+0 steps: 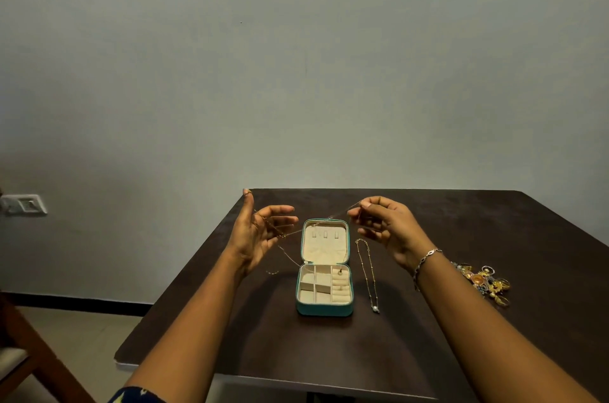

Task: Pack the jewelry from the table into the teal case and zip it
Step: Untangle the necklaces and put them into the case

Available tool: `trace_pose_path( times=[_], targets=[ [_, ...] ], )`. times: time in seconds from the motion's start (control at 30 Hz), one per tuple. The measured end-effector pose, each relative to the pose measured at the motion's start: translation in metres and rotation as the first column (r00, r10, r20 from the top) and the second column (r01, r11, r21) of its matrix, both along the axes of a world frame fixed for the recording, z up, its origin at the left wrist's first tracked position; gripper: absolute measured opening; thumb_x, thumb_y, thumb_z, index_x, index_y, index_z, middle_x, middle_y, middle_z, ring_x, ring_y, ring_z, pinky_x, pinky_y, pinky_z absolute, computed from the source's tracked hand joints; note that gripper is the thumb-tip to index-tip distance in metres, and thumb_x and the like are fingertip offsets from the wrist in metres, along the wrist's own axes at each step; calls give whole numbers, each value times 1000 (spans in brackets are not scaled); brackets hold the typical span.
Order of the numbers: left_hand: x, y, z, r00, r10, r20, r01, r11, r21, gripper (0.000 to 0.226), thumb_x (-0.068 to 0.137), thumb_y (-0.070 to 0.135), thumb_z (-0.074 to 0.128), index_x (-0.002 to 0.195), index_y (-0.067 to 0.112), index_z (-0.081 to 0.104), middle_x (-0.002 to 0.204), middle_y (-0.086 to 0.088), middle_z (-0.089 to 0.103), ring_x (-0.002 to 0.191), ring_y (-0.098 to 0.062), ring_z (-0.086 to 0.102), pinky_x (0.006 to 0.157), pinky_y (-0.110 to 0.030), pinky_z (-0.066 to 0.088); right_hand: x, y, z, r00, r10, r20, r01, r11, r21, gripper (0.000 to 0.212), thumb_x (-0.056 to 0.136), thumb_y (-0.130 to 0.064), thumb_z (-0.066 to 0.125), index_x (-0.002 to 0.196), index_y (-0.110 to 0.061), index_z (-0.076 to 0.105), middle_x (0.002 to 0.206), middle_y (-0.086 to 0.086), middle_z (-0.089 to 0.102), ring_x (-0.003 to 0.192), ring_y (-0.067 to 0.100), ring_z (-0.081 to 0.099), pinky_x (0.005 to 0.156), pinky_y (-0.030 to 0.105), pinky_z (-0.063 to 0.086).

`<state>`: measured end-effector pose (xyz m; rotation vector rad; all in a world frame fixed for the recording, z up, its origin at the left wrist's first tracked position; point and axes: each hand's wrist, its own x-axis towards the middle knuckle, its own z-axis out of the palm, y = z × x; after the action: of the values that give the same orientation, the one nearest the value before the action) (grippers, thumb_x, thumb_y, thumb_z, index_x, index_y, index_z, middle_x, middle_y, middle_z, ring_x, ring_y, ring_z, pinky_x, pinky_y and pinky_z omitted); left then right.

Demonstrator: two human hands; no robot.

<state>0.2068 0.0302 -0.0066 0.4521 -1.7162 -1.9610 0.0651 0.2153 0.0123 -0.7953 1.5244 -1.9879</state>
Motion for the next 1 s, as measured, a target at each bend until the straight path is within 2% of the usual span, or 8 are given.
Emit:
trace_pose_path(
  times=[0.33, 0.43, 0.63, 0.73, 0.83, 1.0],
  targets=[
    [9, -15, -4, 998, 43, 35, -44, 999, 20, 89, 84, 69, 4, 111, 7, 61, 116, -19, 62, 111, -31, 55, 87, -36, 44, -8, 2, 14, 997, -38, 74, 42, 998, -49, 13, 91, -13, 50, 80, -16, 56, 68, -2, 71, 72, 14, 63, 66, 27, 48],
    [11, -17, -4, 997, 46, 57, -48, 998, 41, 87, 84, 70, 5, 111, 9, 61, 116, -19, 62, 112, -33, 55, 88, -44, 46, -9, 4, 16, 993, -54, 107, 60, 997, -54, 14, 92, -13, 48, 80, -15, 54, 65, -2, 70, 68, 14, 62, 65, 27, 46],
    [12, -18, -1, 994, 81, 72, -86, 994, 65, 82, 87, 67, 4, 104, 12, 63, 112, -16, 64, 102, -32, 61, 81, -42, 48, -12, 9, 24, 984, -61, 165, 71, 996, -60, 17, 93, -15, 47, 77, -17, 52, 67, 1, 64, 56, 11, 50, 56, 25, 51],
    [14, -22, -1, 992, 95, 85, -102, 991, 84, 83, 87, 67, 3, 102, 11, 63, 107, -16, 65, 94, -31, 63, 77, -39, 49, -18, 13, 30, 985, -66, 158, 75, 996, -56, 16, 92, -16, 48, 77, -18, 51, 63, -1, 62, 47, 8, 47, 50, 22, 49],
    [15, -24, 0, 988, 96, 120, -108, 989, 101, 84, 86, 68, 3, 102, 10, 62, 100, -17, 66, 84, -30, 64, 68, -35, 51, -22, 19, 37, 989, -73, 132, 79, 996, -43, 17, 92, -16, 48, 76, -19, 51, 67, 2, 59, 44, 7, 44, 47, 20, 45],
    [10, -18, 7, 967, 51, 250, -48, 999, -19, 76, 89, 66, 9, 99, 11, 61, 95, -14, 67, 80, -25, 63, 68, -33, 49, -23, 30, 51, 997, -66, 37, 65, 998, 19, 13, 92, -17, 48, 79, -18, 49, 73, 4, 61, 51, 11, 41, 51, 22, 40]
  ],
)
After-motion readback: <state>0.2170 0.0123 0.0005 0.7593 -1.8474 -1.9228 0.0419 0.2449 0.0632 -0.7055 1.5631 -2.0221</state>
